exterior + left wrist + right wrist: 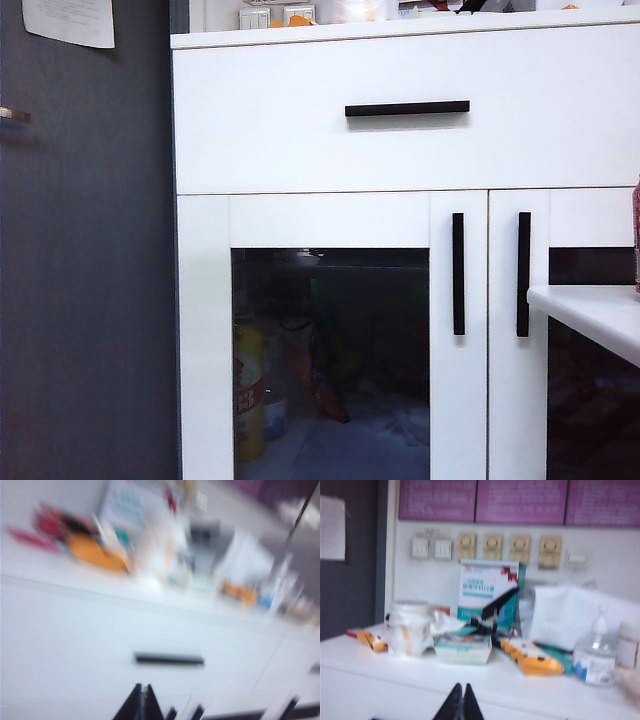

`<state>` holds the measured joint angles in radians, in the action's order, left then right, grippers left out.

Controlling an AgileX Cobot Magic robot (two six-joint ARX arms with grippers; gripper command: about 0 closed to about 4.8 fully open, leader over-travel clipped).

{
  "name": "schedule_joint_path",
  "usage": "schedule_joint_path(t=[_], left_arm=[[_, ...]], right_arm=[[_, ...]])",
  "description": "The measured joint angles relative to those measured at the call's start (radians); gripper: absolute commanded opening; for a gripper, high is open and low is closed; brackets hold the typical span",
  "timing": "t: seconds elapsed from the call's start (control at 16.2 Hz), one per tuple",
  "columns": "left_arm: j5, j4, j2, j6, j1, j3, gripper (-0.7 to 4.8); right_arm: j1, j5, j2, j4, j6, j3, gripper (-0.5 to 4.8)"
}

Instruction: Open the left door of the white cabinet, pick up a can of beverage from the table on the right, place it inside the cabinet, and finally close the cabinet door.

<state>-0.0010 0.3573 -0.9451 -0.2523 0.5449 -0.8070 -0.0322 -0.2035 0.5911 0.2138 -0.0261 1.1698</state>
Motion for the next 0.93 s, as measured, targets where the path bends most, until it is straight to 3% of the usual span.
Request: schedule_joint_path(t=[0.12, 0.19, 0.56, 0.8, 0.87, 0.93], left_arm=[[-0.267, 0.160, -0.224, 0.127, 0.216, -0.018, -0.05], [-0.296, 0.228, -0.309, 0.130, 0.243, -0.028, -0.05], [-0.303, 0.332, -0.724, 0.132, 0.266, -0.163, -0.05], [-0.227, 0.334, -0.943, 0.085, 0.279, -0.270, -0.01], [-0.223, 0.329, -0.969, 0.082, 0.282, -0.289, 0.14], [-0.223, 0.327, -1.001, 0.079, 0.290, -0.322, 0.76]], right_arm=[[-0.001, -0.024, 0.033, 0.050, -0.018, 0.000, 0.07], [0.000, -0.030, 0.048, 0.069, -0.040, 0.000, 0.34], [0.001, -0.048, 0.157, 0.101, -0.059, -0.054, 0.49], [0.002, -0.092, 0.147, 0.002, -0.055, -0.253, 0.50], [0.002, -0.113, 0.134, -0.009, -0.055, -0.291, 0.50], [0.002, -0.141, 0.122, -0.017, -0.054, -0.334, 0.50]])
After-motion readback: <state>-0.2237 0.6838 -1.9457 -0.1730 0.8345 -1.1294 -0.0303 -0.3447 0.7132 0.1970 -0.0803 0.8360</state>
